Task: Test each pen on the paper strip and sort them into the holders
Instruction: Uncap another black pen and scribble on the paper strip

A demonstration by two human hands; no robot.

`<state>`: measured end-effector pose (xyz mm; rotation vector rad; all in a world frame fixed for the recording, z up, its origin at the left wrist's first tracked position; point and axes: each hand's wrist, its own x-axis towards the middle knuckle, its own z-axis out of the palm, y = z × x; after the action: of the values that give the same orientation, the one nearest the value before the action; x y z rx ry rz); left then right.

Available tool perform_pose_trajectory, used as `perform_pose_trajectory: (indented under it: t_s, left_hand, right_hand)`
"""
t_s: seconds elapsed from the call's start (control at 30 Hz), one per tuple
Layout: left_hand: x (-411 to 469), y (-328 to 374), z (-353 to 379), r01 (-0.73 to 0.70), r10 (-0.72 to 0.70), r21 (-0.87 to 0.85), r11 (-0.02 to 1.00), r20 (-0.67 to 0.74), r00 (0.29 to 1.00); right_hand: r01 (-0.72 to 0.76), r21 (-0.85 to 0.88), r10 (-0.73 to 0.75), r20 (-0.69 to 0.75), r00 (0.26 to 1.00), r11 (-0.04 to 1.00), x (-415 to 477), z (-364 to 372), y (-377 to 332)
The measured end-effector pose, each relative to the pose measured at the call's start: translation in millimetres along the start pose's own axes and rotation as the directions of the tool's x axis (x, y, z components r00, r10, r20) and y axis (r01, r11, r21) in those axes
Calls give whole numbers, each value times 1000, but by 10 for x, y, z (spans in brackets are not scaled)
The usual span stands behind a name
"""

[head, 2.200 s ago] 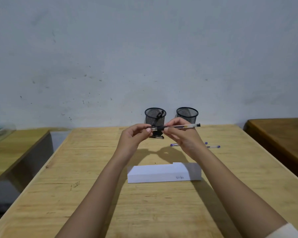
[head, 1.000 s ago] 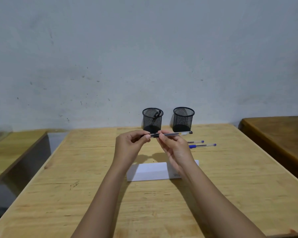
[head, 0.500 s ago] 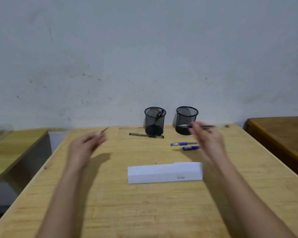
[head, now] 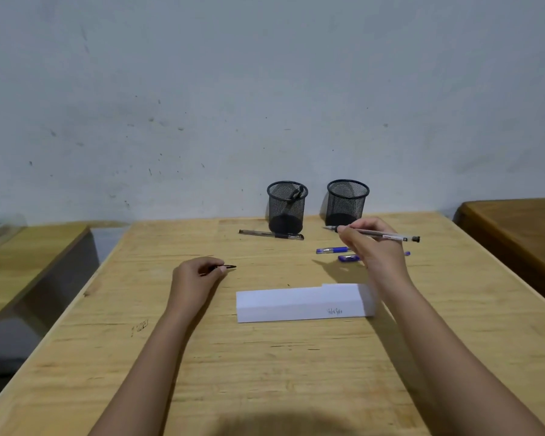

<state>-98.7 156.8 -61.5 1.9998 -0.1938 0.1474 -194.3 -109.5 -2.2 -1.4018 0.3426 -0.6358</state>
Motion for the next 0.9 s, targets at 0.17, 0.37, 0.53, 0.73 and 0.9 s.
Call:
perform_pose_trajectory:
  t_s: [0.17,0.37,0.53,0.73,0.9]
  left_hand:
    - [25,42,46,-43,40,145,988,28,999]
    - [-145,544,117,-270,284,191,944,-46,958]
    - [-685,886,449,-579,523,197,791,274,807]
    - [-921,718,780,-714,582,294,635,425,693]
    - [-844,581,933,-748,528,357,560,542,654]
  right_hand:
    - [-18,-72,23,68,997,997,-40,46,3]
    - [-28,-32,31,100,994,999,-106,-28,-12]
    - [67,-84,-61,69,996,994,-216,-157,-60]
    - [58,-54,-54,64,996,997,-295,-285,-50]
    - [44,-41,-38,142,989,998,-336,-295,5]
